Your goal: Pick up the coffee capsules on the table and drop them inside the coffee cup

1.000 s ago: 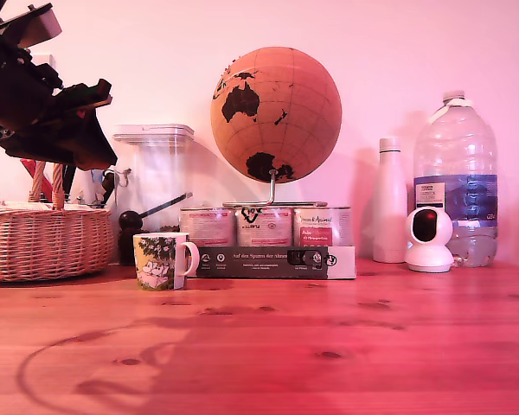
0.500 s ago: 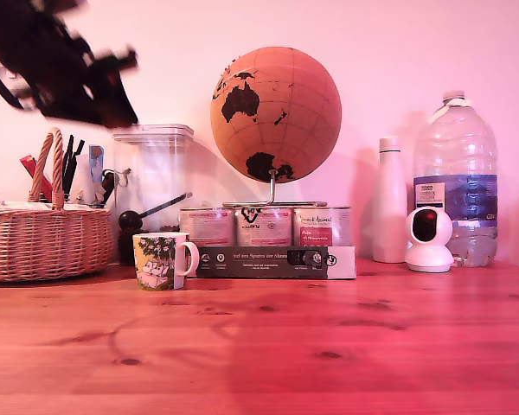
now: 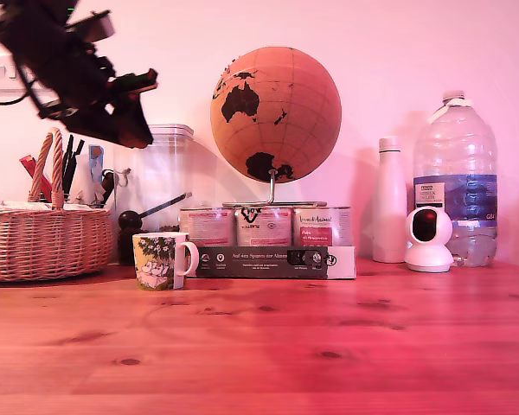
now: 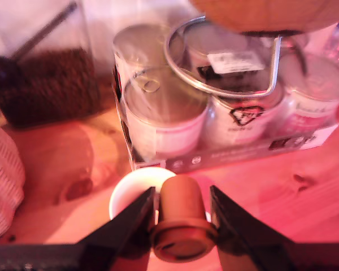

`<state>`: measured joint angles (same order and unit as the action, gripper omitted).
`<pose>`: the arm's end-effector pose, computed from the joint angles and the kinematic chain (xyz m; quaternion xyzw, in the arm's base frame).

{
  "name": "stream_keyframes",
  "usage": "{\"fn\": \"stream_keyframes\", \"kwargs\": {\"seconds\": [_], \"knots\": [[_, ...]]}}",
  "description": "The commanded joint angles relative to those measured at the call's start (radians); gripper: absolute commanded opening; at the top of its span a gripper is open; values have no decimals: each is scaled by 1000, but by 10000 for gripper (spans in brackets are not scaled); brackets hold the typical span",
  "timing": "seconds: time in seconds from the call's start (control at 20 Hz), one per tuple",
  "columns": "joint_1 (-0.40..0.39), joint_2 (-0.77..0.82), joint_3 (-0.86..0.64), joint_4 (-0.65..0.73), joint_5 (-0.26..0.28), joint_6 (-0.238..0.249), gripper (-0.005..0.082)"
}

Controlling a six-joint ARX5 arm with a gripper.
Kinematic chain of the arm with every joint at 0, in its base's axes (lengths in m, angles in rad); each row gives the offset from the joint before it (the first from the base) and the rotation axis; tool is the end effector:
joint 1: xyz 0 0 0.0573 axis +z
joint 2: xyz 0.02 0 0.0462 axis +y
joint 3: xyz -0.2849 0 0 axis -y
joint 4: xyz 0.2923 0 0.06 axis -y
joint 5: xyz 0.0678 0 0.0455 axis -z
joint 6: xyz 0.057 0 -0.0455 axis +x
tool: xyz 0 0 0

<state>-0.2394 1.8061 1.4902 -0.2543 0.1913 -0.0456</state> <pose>0.4706 -0.1260 0.2800 -0.0146 0.2858 -0.1986 0.9374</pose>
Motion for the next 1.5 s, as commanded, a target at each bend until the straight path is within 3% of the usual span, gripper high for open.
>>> {"fn": "stream_keyframes", "kwargs": {"seconds": [0.0, 0.35, 0.75, 1.3, 1.45], "knots": [[4, 59, 51, -32, 3, 2, 160], [4, 219, 273, -186, 7, 1, 163], [4, 364, 399, -265, 10, 1, 163], [6, 431, 405, -298, 1, 18, 163], [6, 431, 405, -316, -3, 21, 204]]}}
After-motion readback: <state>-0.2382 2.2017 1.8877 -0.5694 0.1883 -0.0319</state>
